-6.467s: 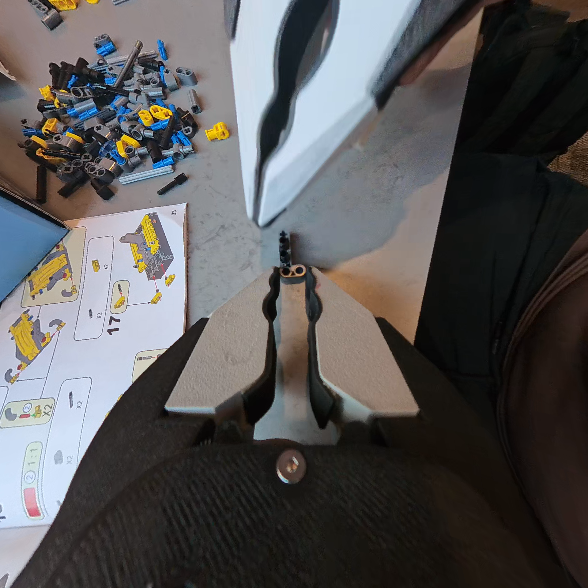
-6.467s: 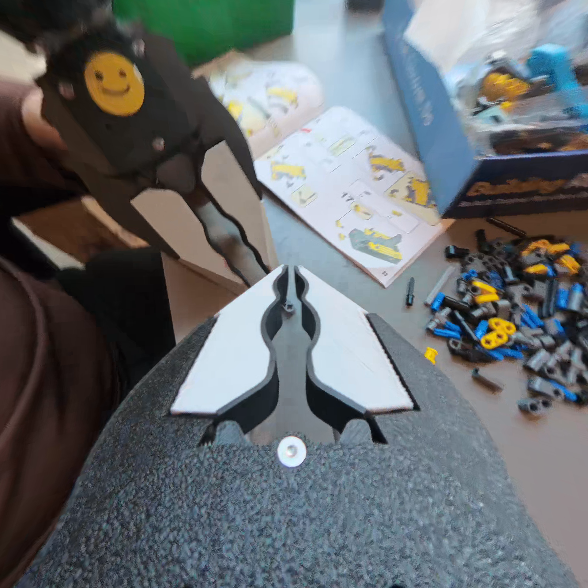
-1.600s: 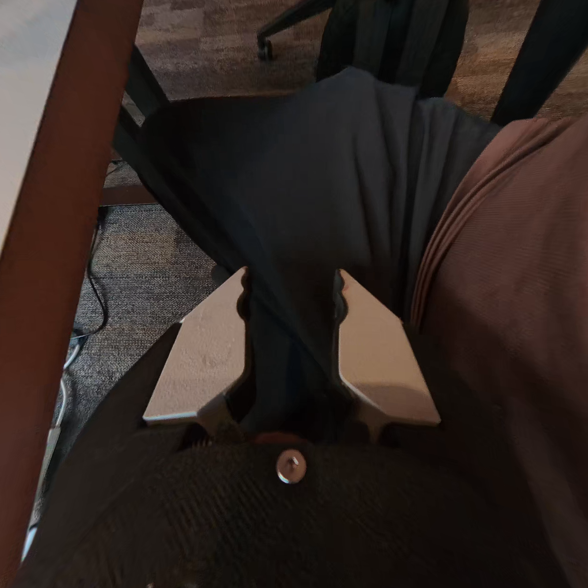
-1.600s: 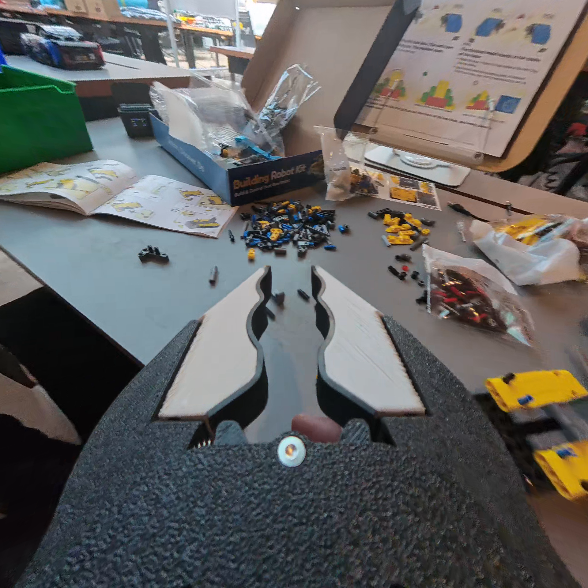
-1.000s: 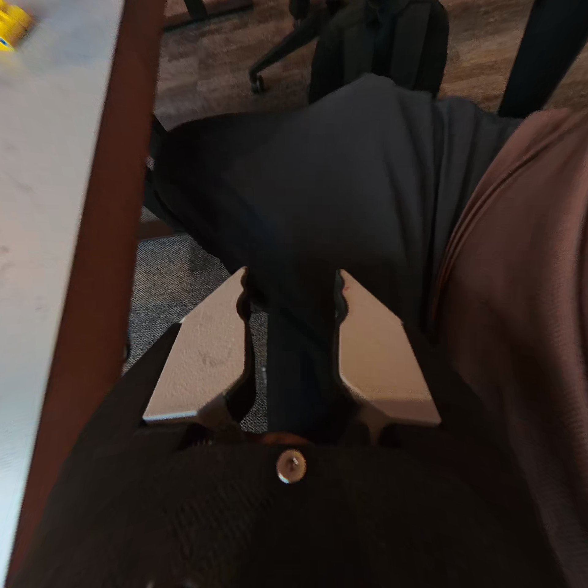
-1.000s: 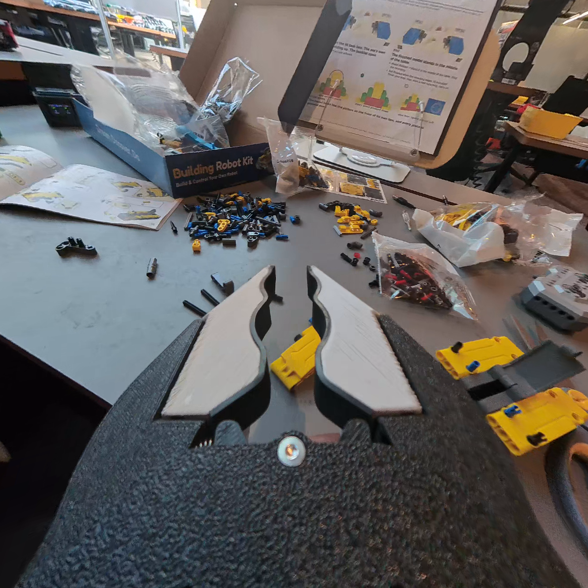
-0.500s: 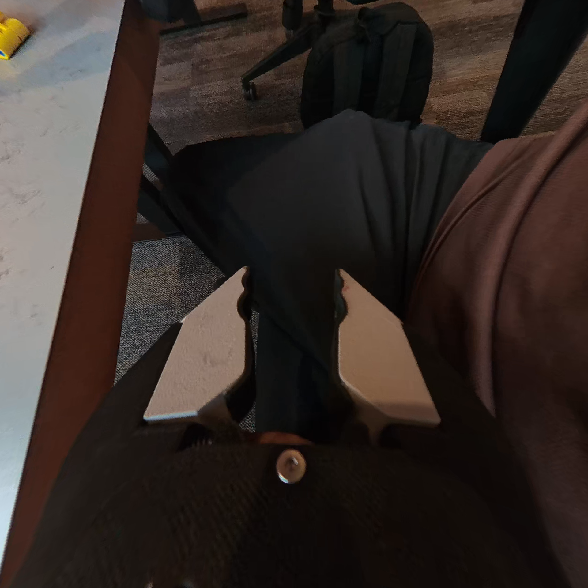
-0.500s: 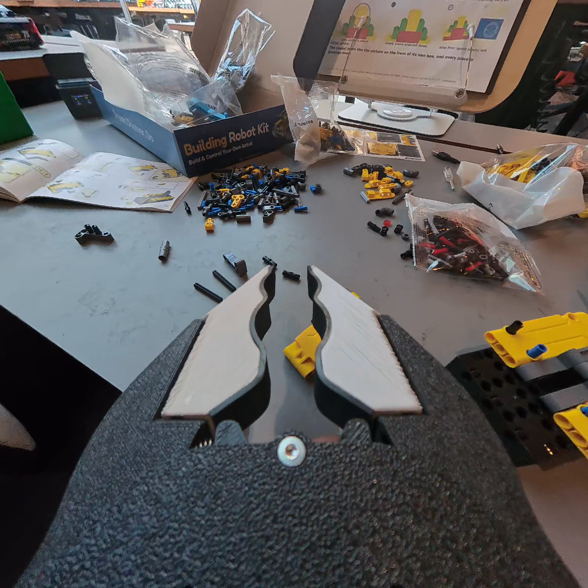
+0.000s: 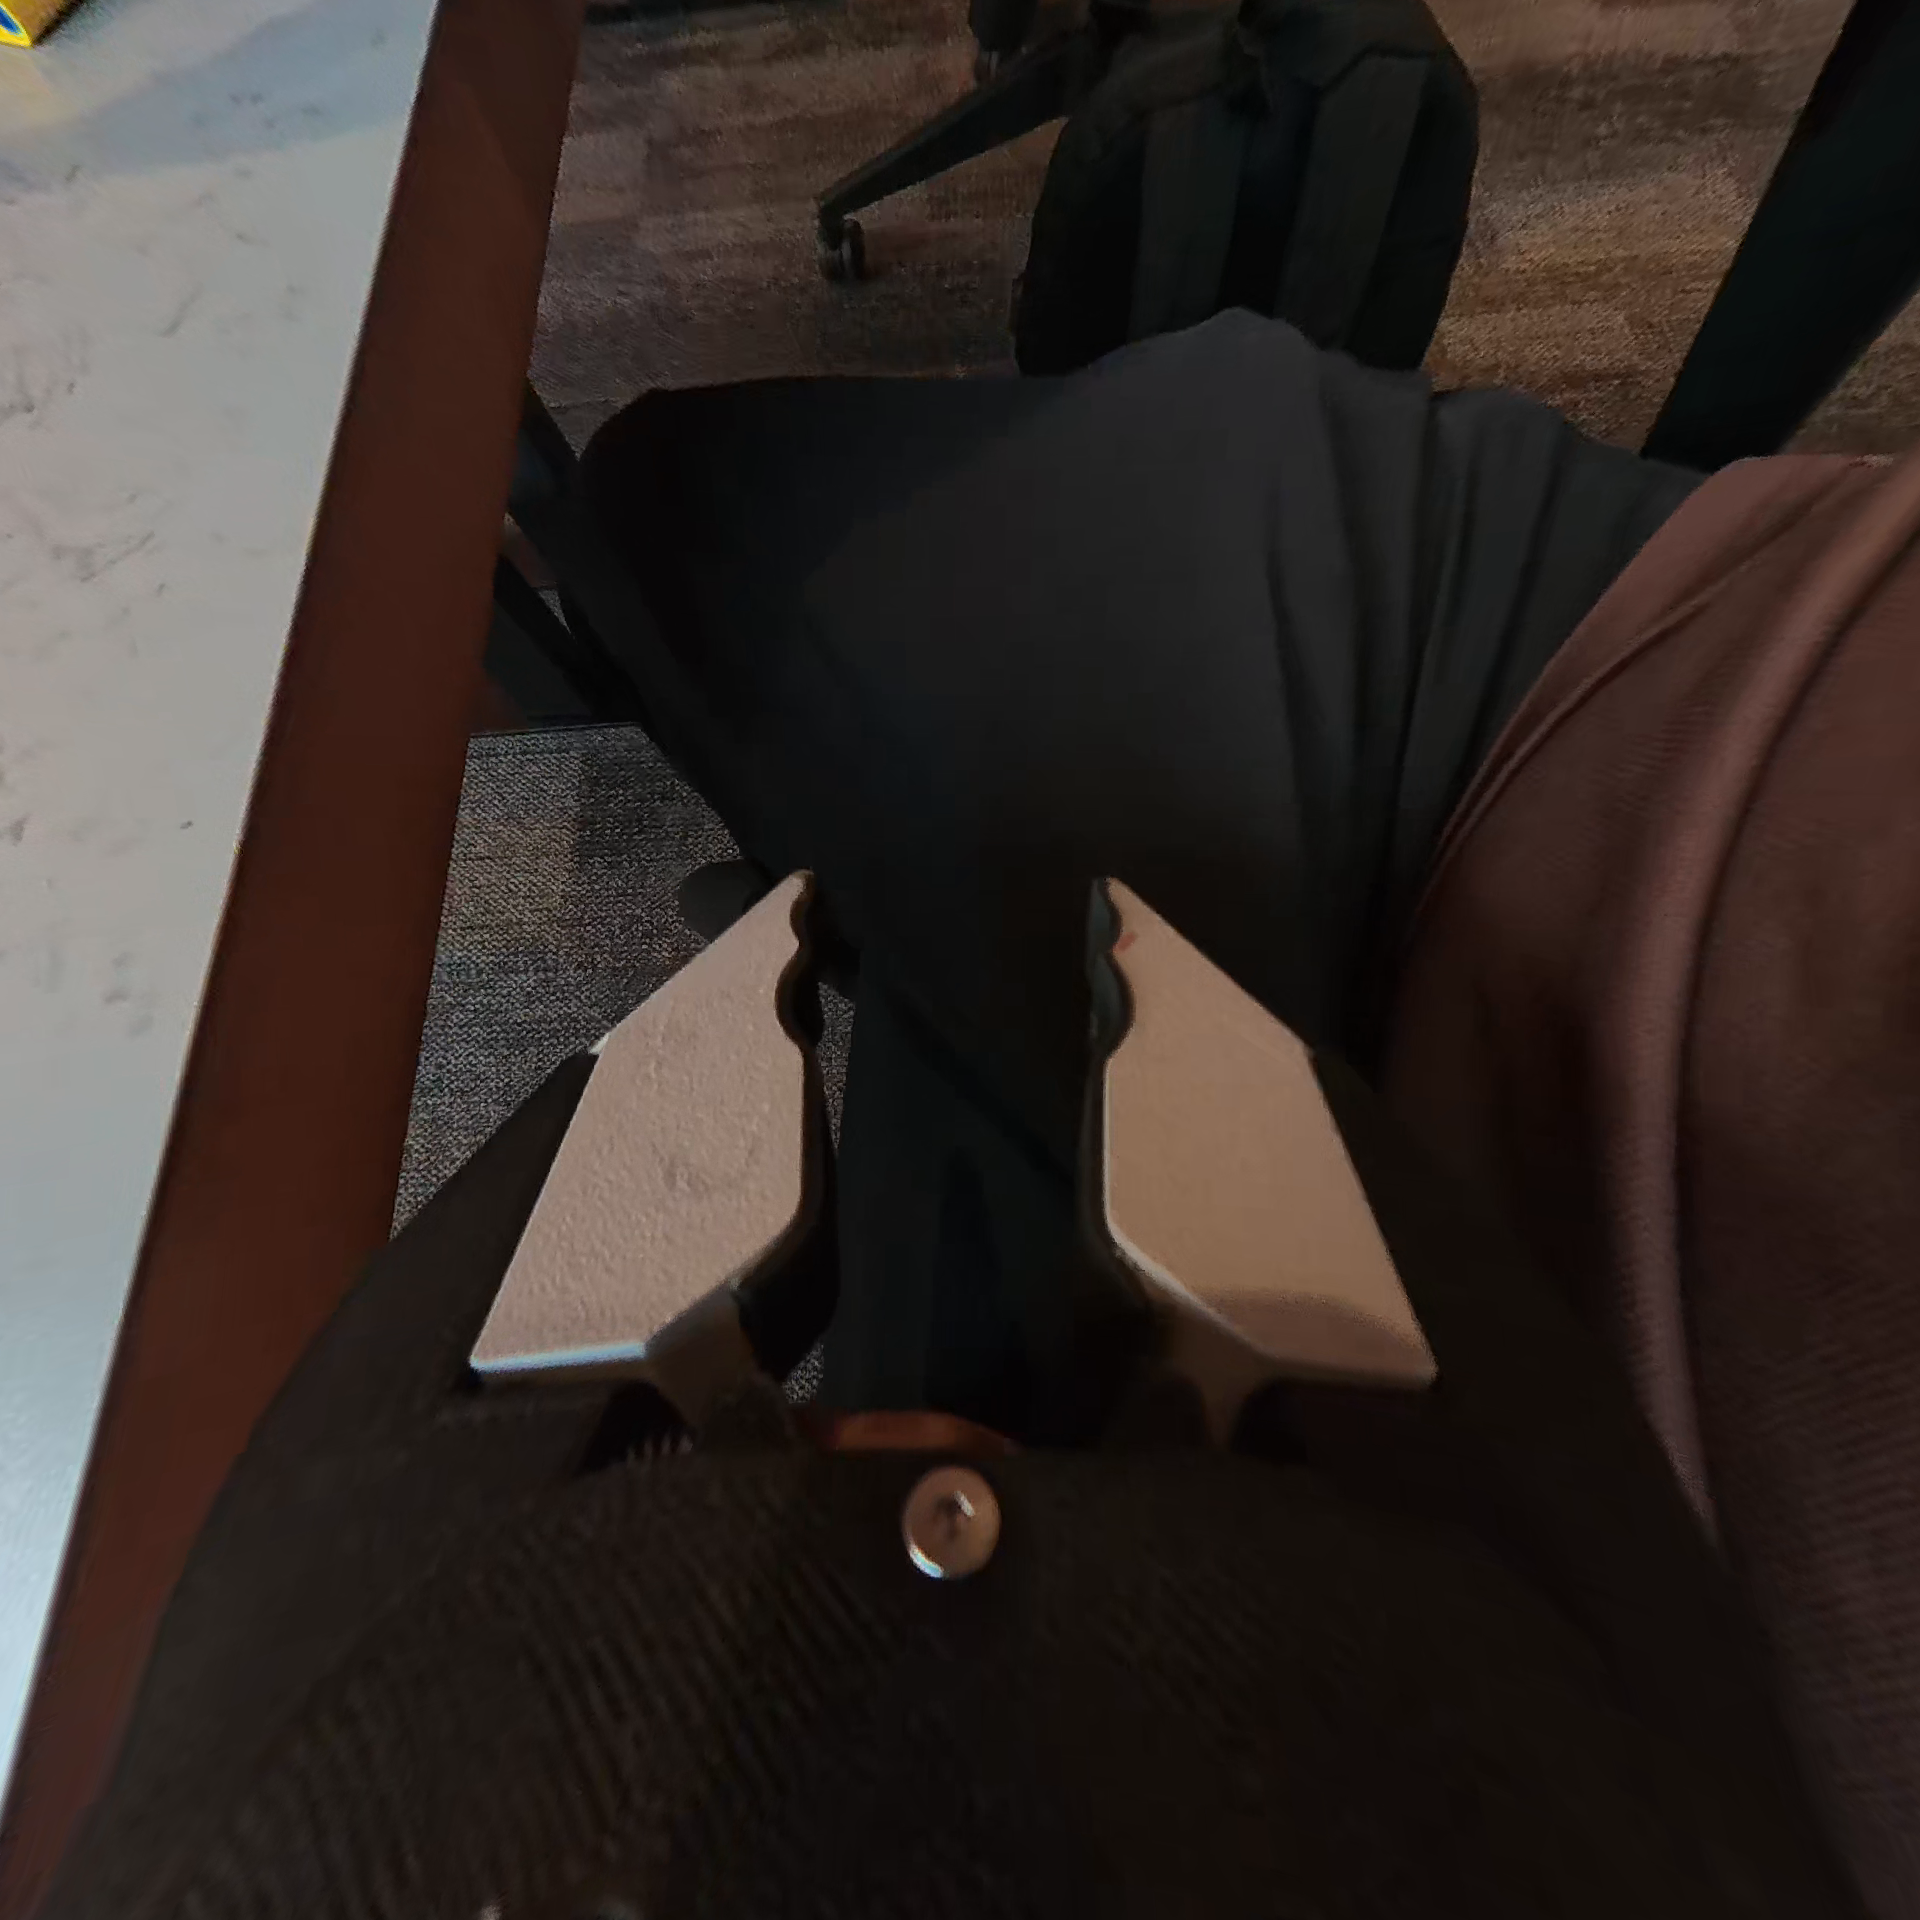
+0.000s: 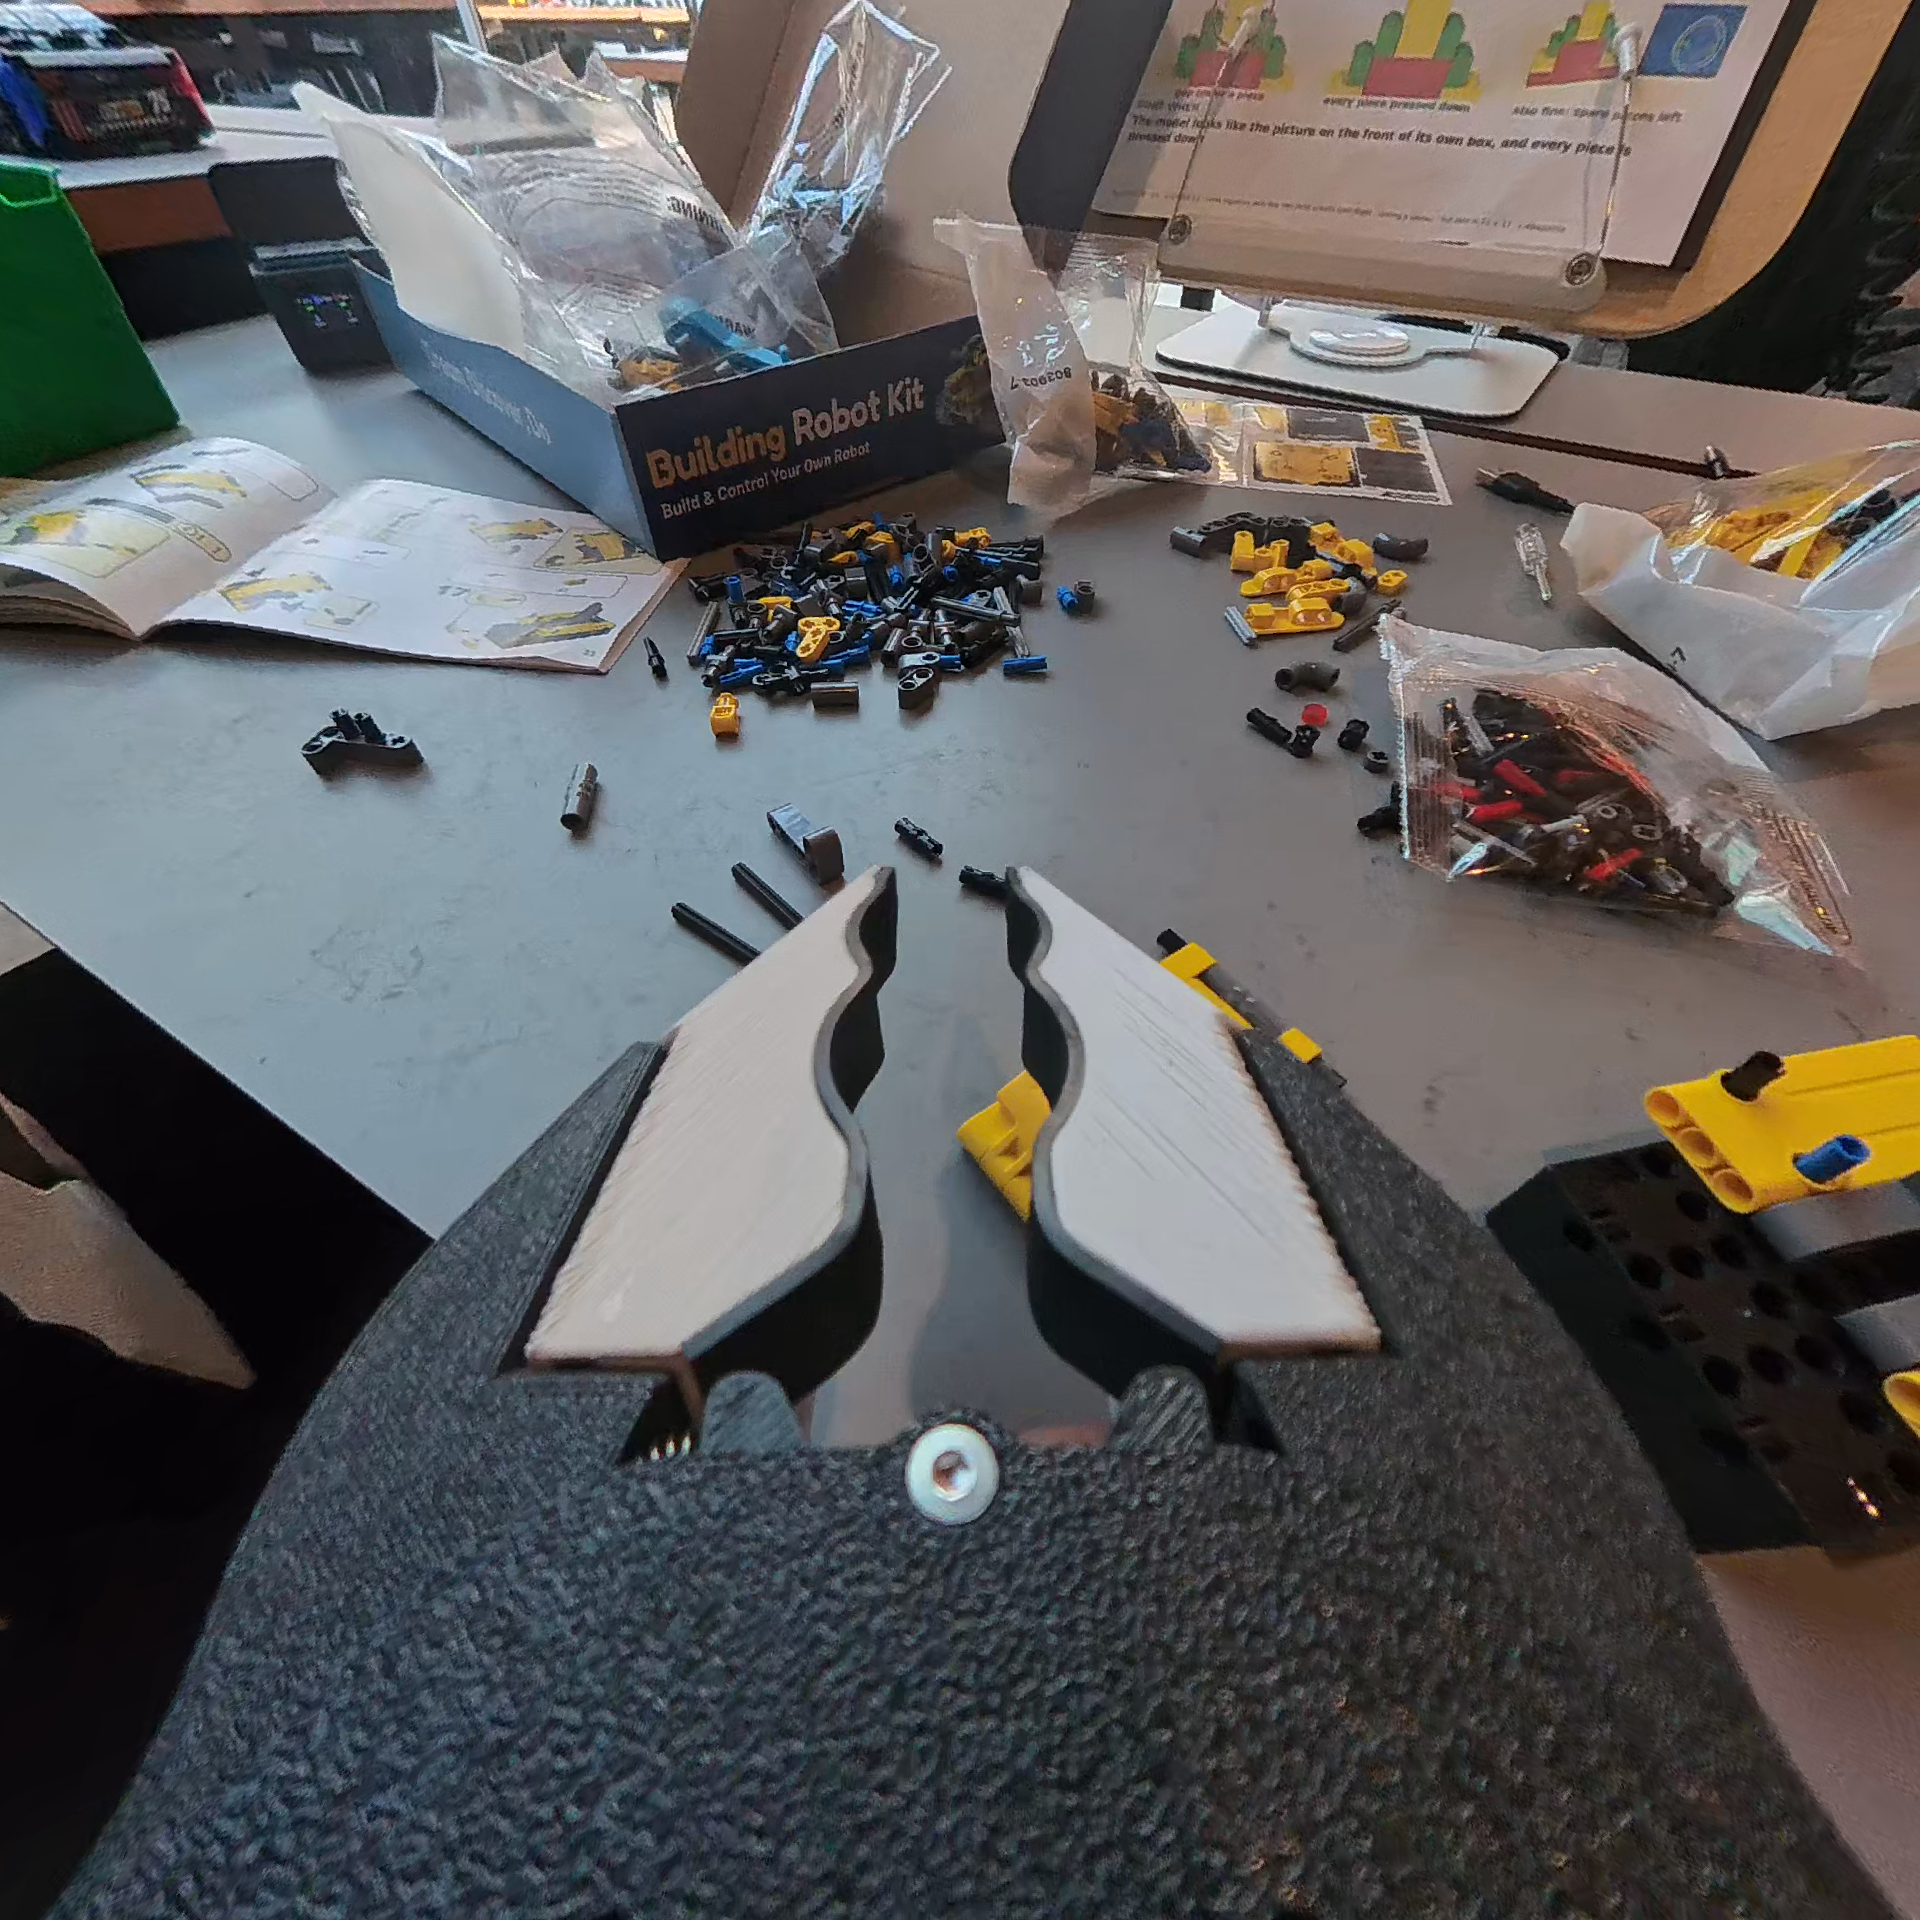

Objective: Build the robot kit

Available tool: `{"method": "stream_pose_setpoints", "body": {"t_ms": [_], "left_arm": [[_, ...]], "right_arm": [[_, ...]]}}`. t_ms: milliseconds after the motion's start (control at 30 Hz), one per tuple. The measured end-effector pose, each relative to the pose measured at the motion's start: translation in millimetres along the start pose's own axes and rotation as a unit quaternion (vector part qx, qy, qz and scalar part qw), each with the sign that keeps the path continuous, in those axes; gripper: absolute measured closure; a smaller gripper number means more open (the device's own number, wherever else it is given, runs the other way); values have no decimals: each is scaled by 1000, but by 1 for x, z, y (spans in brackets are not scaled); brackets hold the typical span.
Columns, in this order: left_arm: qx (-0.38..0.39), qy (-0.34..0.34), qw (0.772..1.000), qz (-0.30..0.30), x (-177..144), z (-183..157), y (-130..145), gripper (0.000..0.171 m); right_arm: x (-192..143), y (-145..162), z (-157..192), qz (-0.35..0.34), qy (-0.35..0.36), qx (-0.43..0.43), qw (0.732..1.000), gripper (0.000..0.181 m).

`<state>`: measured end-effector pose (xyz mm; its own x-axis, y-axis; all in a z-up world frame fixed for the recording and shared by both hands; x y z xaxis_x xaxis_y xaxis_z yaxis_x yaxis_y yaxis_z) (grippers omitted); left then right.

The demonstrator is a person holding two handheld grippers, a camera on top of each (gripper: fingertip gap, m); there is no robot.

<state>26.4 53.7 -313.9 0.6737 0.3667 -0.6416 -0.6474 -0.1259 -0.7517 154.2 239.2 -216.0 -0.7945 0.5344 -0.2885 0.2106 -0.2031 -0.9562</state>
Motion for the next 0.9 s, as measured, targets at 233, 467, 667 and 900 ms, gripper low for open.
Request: {"method": "stream_pose_setpoints", "body": {"t_ms": [233,467,667,900], "left_arm": [[0,-1,1000,3,0,-1,2,124],[2,-4,1000,0,-1,-2,1,124],[12,-5,1000,4,1,-4,1,125],[18,-6,1000,8,1,-4,3,125]], "right_arm": [[3,2,0,14,-1,0,1000,161],[6,6,6,36,-31,-10,999,162],[9,9,16,56,-50,-44,996,165],[11,11,18,65,-57,-53,995,164]]}}
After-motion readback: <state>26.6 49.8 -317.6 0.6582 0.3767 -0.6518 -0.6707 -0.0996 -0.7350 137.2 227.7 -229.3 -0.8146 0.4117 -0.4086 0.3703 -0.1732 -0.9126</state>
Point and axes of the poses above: each gripper's, where its closed fingertips meet, x out along the fingers, y out of its underside, z = x × y across the jaws, the point moved 5 cm from there along -x, back along the fingers, and after that the axes turned 7 degrees about -y, right-handed, at the moved point
